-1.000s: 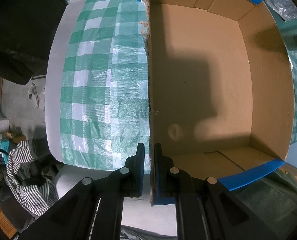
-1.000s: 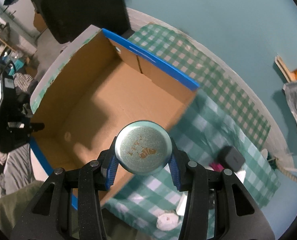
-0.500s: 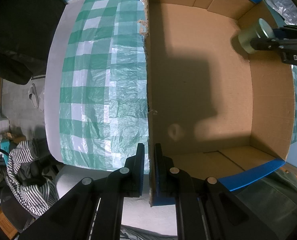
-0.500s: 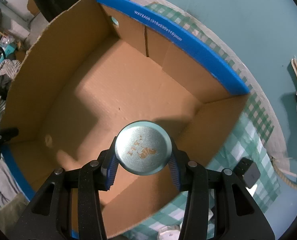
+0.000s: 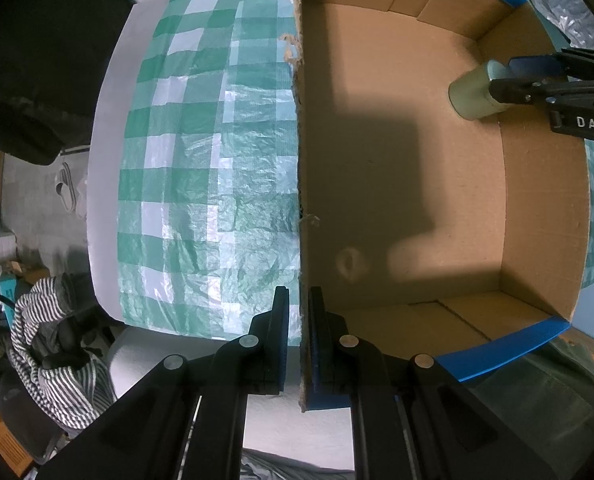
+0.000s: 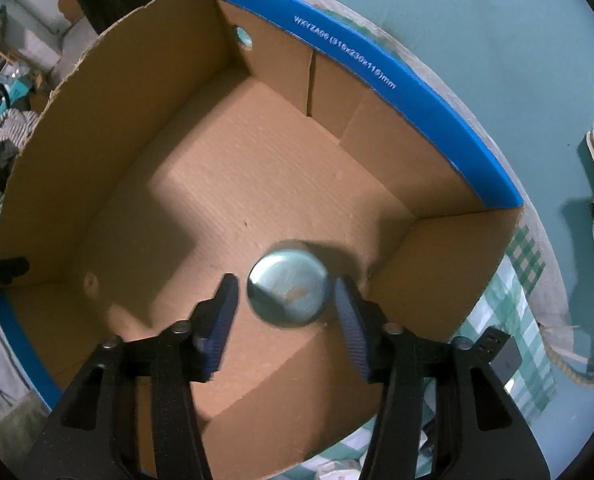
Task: Organize rigid objects
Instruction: 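Open the right gripper to release the tin inside the box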
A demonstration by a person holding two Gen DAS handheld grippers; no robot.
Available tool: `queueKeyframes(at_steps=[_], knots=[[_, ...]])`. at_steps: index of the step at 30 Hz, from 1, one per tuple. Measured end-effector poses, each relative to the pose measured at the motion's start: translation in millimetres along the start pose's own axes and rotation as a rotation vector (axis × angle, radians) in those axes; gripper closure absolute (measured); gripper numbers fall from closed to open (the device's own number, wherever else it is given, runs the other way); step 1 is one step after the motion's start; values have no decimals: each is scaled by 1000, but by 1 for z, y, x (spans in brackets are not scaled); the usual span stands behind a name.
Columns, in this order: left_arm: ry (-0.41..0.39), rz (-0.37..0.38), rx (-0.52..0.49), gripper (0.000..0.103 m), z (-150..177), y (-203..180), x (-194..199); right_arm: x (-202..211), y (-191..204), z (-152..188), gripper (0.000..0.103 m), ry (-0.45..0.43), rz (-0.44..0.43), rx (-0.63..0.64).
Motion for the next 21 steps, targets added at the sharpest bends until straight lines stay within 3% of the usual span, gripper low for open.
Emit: queueKeyframes(at_steps=[2, 12, 14, 21], knots=[[-1, 0, -1, 94, 0, 0, 0, 3, -2, 0, 43, -11, -4, -4], [-8, -6, -14, 94, -1, -2, 1, 49, -3, 8, 39, -109, -75, -40], [-9, -7, -17, 94, 0, -3, 1, 61, 0, 14, 34, -130, -76, -43], [-11, -7, -22, 95, 0, -3, 2, 101, -17, 34, 32, -176, -66, -104]])
Point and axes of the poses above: each gripper's, at about its wrist camera, not at the fingertips, and x roughly against the way its jaws point, y to its left, z to its underside, the point moved 2 cm from there along -x, roughly the way its jaws point, and after that the axes turned 15 degrees about -z, right-handed, at the moved point
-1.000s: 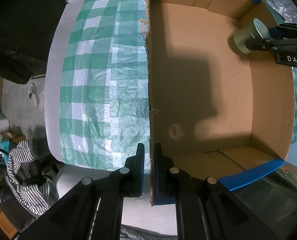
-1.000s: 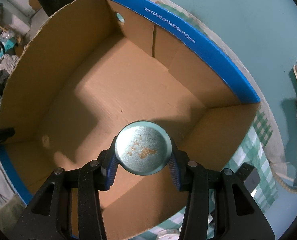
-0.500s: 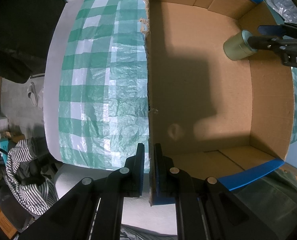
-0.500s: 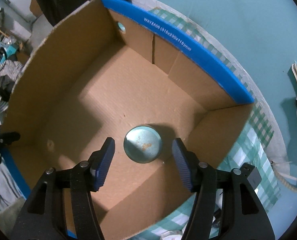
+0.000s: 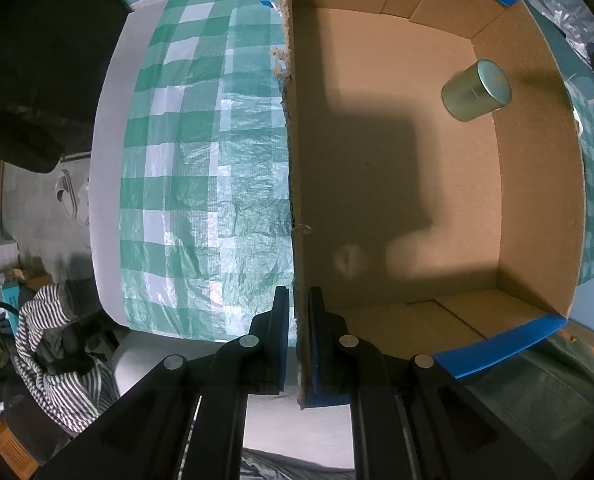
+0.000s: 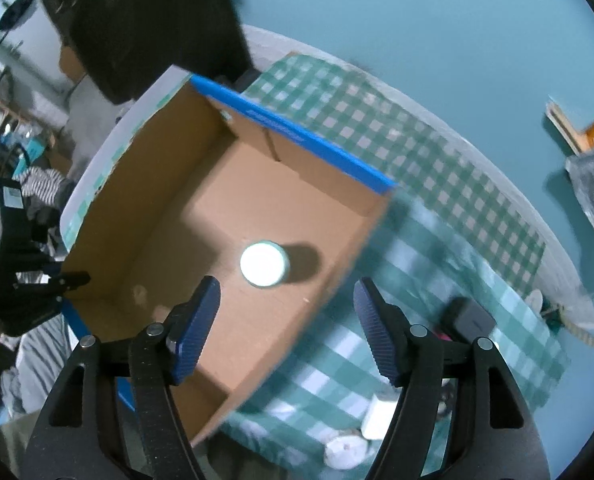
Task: Organize rigid objects
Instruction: 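Open the right gripper to release the tin inside the box, then move the right gripper to the black round fan and grasp it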
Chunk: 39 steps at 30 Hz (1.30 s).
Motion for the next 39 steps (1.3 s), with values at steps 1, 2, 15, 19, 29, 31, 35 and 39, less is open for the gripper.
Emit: queueKeyframes(at_steps=[1, 2, 15, 19, 29, 31, 35, 39], knots=[[-1, 0, 0, 96, 0, 0, 0, 6, -4, 1, 32, -7, -1, -13], [0, 1, 0, 96, 0, 0, 0, 12, -9, 5, 31, -17, 0, -29], [-2, 1, -6, 98, -1, -1, 4, 64, -101, 74, 29, -56, 89, -279], [1, 1, -4, 98, -1, 0, 3, 60, -132, 99, 29, -42, 105, -378], [12, 0, -3, 98, 1, 0, 0, 13, -187, 147, 29, 29, 79, -554], [11, -1, -5, 98, 1, 0, 0, 4, -194, 152, 29, 34, 79, -581], [9, 0, -2, 98, 2, -1, 0, -11, -208, 162, 29, 45, 64, -638], [11, 1, -1, 98, 3, -1, 0, -21, -217, 167, 29, 38, 57, -672]])
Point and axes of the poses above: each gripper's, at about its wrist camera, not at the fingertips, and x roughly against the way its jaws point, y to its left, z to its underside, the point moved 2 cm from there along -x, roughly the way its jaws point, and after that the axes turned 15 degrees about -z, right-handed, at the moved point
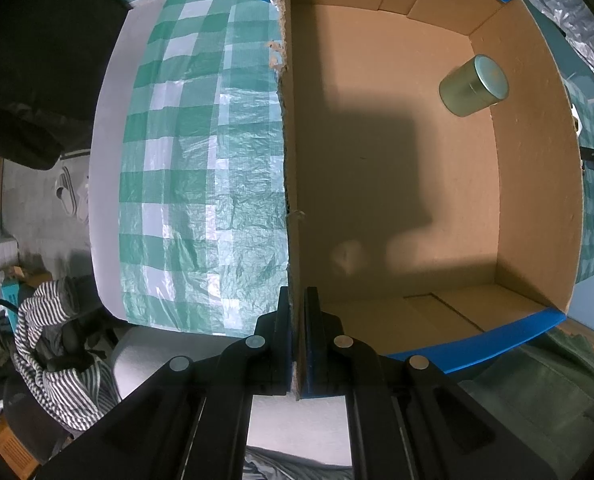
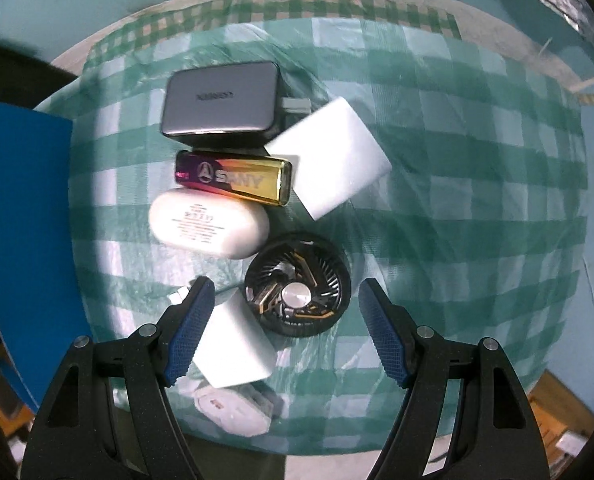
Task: Organize rigid objects
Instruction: 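Move the right gripper to the black round fan and grasp it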
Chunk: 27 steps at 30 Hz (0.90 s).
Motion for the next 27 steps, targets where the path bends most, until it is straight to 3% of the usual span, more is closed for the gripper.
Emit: queueKeyframes(at_steps=[12, 17, 27], knots=[[5, 0, 0, 98, -1, -1, 0, -20, -10, -9, 29, 5, 32, -16], [5, 0, 0, 98, -1, -1, 0, -27, -13, -14, 40, 6, 41, -26], [9, 4, 0, 98, -1, -1, 0, -28, -7, -15, 41, 20, 75, 18]])
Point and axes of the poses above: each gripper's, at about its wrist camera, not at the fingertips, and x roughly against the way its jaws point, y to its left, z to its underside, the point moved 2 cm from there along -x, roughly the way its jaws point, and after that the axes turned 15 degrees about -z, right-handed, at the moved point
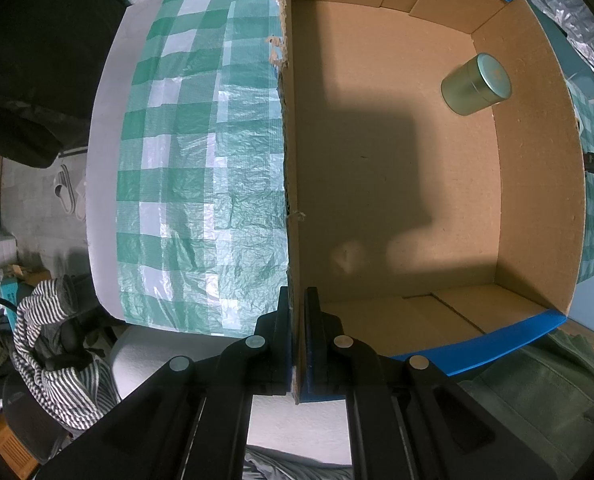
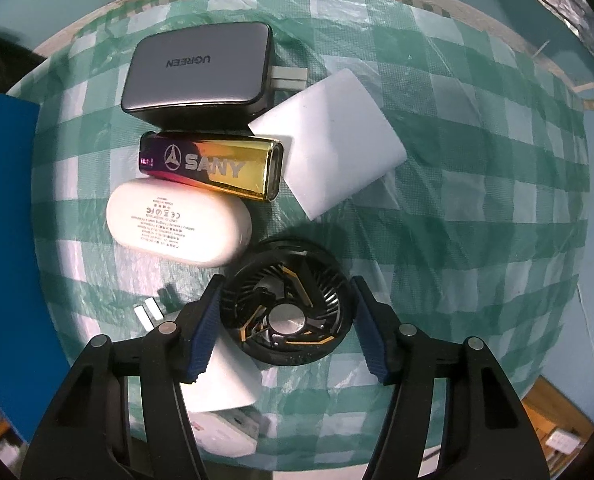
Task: Organize rigid objects
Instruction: 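Move the right gripper to the black round fan and grasp it, then carry the black fan with the right gripper into the box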
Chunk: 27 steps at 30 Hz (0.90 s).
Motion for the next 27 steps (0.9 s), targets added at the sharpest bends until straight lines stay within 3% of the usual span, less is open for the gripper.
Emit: queueKeyframes(at_steps=[14, 27], knots=[[-2, -1, -3, 98, 0, 0, 0, 45, 38, 13, 41, 0, -6, 106], [-3, -3, -6, 98, 0, -1, 0, 98, 126, 17, 41, -42, -31, 344]])
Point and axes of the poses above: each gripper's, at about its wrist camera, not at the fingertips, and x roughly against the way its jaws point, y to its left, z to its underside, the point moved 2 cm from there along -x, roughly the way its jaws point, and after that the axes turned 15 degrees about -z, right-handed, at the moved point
